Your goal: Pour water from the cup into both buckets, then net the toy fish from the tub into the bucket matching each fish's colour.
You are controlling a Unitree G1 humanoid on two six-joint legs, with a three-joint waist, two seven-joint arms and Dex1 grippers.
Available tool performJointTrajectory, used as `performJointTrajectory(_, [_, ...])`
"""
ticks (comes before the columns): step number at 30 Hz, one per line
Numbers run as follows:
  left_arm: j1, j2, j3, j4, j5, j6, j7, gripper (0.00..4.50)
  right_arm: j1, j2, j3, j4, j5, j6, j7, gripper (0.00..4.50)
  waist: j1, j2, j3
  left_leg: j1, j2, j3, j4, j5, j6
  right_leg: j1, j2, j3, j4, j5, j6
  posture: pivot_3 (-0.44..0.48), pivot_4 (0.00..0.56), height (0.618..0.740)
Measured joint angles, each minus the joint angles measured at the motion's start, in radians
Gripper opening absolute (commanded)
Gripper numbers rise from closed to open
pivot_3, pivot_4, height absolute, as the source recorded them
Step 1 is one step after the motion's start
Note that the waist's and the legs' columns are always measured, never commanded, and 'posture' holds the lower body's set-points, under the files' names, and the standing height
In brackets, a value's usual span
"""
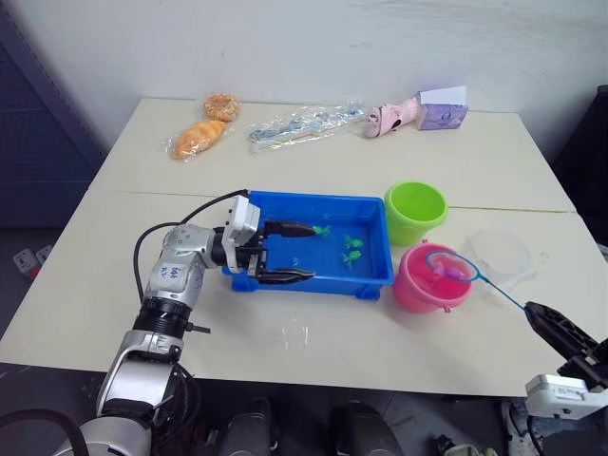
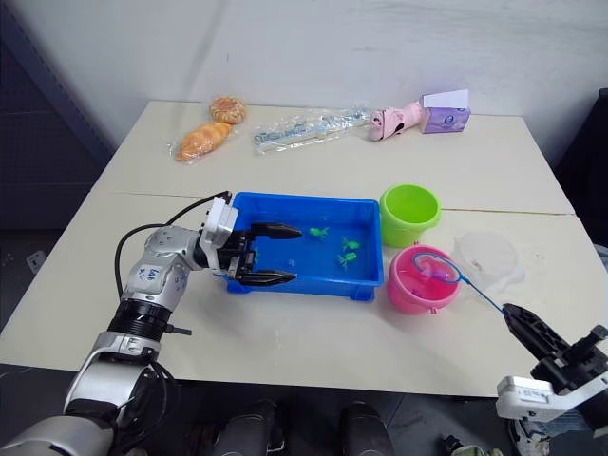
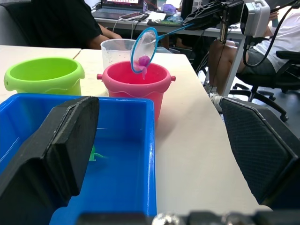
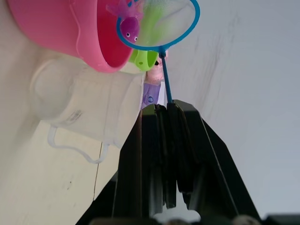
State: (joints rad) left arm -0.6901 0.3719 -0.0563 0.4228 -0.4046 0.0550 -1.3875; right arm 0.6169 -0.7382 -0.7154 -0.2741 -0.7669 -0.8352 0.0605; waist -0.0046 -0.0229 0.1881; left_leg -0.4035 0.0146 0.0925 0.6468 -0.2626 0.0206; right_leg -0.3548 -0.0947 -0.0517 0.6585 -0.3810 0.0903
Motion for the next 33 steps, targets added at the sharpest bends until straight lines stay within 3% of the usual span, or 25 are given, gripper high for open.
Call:
performJointTrajectory(23, [0.000,-0.027,-0.002,0.001,0.010,-0.006,0.039,4.43,-0.064,-0.041,0.006,0.072,-0.002,0.072,-0.029,0.00,0.001,0.000,0.000,0.000,0.000,0.000,0.000,0.000,0.000,0.000,0.000,0.000,0.000,0.000,0.000,0.000,0.150,0.740])
performJointTrajectory(29, [0.002,-0.037,-0.002,-0.018,0.010,-0.003,0.047,4.43,-0.084,0.035,0.155,0.036,-0.037,0.180,0.020,0.00,0.001,0.001,0.000,0.000,0.000,0.000,0.000,0.000,0.000,0.000,0.000,0.000,0.001,0.000,0.000,0.000,0.150,0.740])
performJointTrajectory(33, [0.009,-0.037,-0.002,-0.023,0.010,0.000,0.055,4.43,-0.089,0.034,0.146,-0.029,-0.019,0.204,0.037,0.00,0.000,0.001,-0.001,0.000,0.000,0.000,0.001,0.000,0.000,0.000,0.000,0.000,0.001,0.000,0.000,0.000,0.150,0.740])
